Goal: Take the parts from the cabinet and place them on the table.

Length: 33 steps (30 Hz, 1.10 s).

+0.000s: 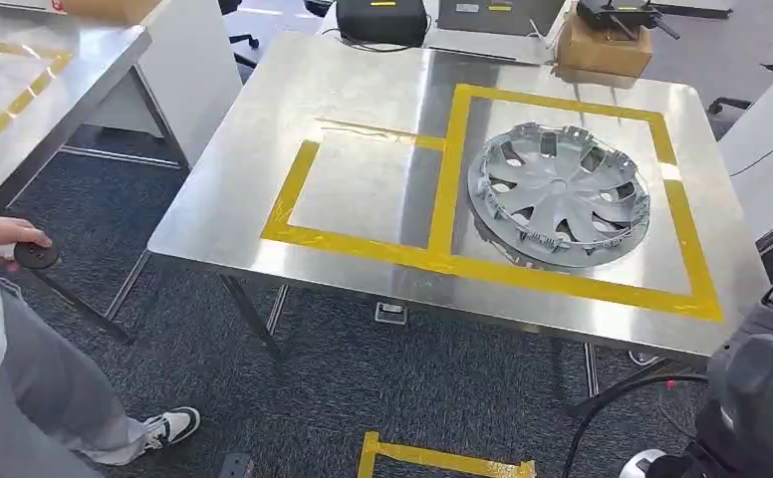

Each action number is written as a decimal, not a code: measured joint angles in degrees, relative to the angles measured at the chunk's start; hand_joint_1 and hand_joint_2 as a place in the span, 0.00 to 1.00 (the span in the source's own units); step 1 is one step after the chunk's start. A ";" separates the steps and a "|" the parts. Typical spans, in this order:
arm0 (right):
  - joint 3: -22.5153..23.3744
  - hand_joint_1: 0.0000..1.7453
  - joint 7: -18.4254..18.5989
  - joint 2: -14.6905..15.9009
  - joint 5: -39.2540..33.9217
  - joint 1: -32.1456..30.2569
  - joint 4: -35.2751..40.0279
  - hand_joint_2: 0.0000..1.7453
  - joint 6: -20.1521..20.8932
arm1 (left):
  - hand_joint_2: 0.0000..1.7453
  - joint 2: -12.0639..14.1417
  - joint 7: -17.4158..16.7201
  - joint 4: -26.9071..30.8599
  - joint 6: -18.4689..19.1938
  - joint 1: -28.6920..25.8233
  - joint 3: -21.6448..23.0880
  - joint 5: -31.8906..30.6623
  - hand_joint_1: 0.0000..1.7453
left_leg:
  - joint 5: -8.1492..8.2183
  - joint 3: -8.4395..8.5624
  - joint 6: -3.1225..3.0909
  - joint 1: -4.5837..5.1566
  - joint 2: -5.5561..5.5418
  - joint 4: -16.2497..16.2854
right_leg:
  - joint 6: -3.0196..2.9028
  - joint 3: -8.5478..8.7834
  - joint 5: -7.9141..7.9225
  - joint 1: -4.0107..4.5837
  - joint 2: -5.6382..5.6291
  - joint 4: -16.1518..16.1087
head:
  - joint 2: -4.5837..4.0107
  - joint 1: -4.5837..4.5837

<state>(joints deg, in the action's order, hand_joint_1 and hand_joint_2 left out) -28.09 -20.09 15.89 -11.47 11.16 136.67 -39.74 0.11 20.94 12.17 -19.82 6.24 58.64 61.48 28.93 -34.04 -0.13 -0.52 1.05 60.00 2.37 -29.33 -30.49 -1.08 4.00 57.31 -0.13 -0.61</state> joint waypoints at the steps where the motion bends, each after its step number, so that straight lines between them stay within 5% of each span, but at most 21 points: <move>1: 0.02 0.00 0.11 0.00 0.00 0.00 0.00 1.00 0.00 | 0.00 0.00 -0.31 0.00 -0.22 0.01 0.00 -0.15 0.00 | 0.01 0.00 -0.02 0.05 0.01 0.03 | 0.05 0.00 0.07 -0.02 0.00 -0.02 | 0.00 -0.02; 11: 0.85 0.00 1.64 0.00 0.63 0.00 0.20 1.00 0.00 | 0.00 0.20 -2.19 0.02 -1.20 0.02 -0.31 -1.51 0.00 | 0.34 0.02 -0.60 0.62 0.48 0.10 | 0.40 0.02 0.23 -0.55 -0.23 -0.08 | 0.00 0.00; 16: 0.87 0.00 1.99 0.00 1.24 0.06 0.44 1.00 0.00 | 0.00 0.37 -2.73 0.00 -1.20 0.03 -0.29 -1.79 0.00 | 0.06 0.35 -1.55 0.25 0.17 -0.67 | 1.38 0.49 0.11 -0.60 -0.32 -0.70 | 0.00 0.02; 18: 0.90 0.00 2.01 0.04 1.31 0.08 0.70 1.00 0.00 | 0.00 0.37 -2.73 0.00 -1.23 0.19 -0.29 -1.84 0.00 | -0.32 0.48 -1.97 0.05 -0.01 -0.84 | 1.31 -1.09 -3.45 -0.57 -2.95 3.69 | 0.00 -0.11; 20: 0.90 0.00 2.01 0.13 1.29 -0.06 0.79 1.00 0.00 | 0.00 0.28 -2.80 0.00 -1.20 0.31 -0.29 -1.84 0.00 | -0.35 0.43 -2.03 0.20 -0.50 -0.81 | 1.21 -5.02 -8.00 -0.51 -3.57 12.70 | 0.00 -0.37; 21: 0.90 0.00 2.01 0.20 1.29 -0.09 0.79 1.00 0.00 | 0.00 0.28 -2.93 0.00 -1.20 0.29 -0.29 -1.86 0.00 | -0.35 0.41 -2.03 0.32 -0.85 -0.80 | 1.11 -6.66 -9.02 -0.47 -3.63 16.30 | 0.00 -0.37; 23: 0.90 0.00 2.03 0.28 1.33 -0.11 0.79 1.00 0.00 | 0.00 0.26 -3.15 0.00 -1.16 0.27 -0.29 -2.03 0.00 | -0.35 0.45 -2.03 0.54 -1.46 -0.79 | 0.61 -6.73 -6.58 -0.43 -3.63 15.94 | 0.00 -0.37; 26: 0.90 0.00 2.47 0.33 2.03 -0.02 0.87 1.00 0.00 | 0.00 0.04 -3.52 0.00 -0.85 0.28 -0.29 -2.21 0.00 | -0.37 0.63 -1.95 0.69 -2.30 -0.79 | -0.97 -1.48 1.24 0.06 -3.97 2.46 | 0.00 -0.42; 31: 0.90 0.00 3.30 0.46 3.06 0.20 1.31 1.00 0.00 | 0.00 -0.44 -4.16 0.00 -0.57 0.15 -0.29 -2.38 0.00 | -1.63 -0.24 0.19 0.40 -2.69 -1.04 | -2.06 -0.99 1.52 0.64 -4.07 -0.23 | 0.00 -0.44; 33: 0.90 0.00 3.98 0.46 3.62 0.25 1.40 1.00 0.00 | 0.00 -0.42 -4.51 0.00 -0.53 0.18 -0.29 -2.56 0.00 | 1.89 -1.14 0.82 0.34 -1.12 1.24 | -2.65 -0.99 2.57 0.29 -3.58 -1.33 | 0.00 0.00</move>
<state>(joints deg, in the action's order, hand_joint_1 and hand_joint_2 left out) -27.19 -16.11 16.35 -7.85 11.41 138.07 -39.74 -0.31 16.44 12.17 -20.35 6.42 58.36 58.93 30.82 -35.18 0.69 -0.18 -0.07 61.24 -0.28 -30.33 -27.92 -0.79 0.42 55.98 -0.13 -0.62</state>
